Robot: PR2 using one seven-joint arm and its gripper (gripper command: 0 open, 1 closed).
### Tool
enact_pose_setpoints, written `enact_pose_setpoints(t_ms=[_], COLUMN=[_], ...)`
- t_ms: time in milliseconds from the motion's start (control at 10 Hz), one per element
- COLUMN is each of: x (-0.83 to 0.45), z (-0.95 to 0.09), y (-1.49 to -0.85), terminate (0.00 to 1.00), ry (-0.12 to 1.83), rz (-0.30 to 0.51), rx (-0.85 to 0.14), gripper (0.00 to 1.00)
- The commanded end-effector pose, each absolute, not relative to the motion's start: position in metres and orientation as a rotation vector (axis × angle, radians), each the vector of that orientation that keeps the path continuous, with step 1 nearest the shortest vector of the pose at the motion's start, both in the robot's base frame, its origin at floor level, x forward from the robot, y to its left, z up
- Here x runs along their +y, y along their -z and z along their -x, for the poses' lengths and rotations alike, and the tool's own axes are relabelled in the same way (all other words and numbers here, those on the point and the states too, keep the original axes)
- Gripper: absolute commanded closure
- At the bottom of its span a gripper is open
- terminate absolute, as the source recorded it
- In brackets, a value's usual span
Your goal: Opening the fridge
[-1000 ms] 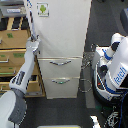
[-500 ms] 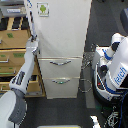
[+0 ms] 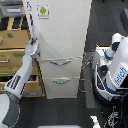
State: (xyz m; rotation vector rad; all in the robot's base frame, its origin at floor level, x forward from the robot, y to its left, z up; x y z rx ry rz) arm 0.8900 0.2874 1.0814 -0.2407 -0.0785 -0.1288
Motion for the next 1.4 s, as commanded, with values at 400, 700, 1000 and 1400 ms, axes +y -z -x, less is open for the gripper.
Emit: enact_pose_setpoints(t_ms=[400,700,1000,1400], x=[0.168,0.064,-0.022,0.096], z=[-0.714,-0.611,-0.494,-0.305], y=[-1.178,-1.240,-1.306,-1.371], terminate=[0.00,0.00,0.00,0.00], ry=[0.450,0.693,0.958,1.388], rz=[0.257,0.267,0.308,0.395], rx=[-0.158,-0.224,-0.239,-0.172], gripper=[1.00,1.00,1.00,1.00])
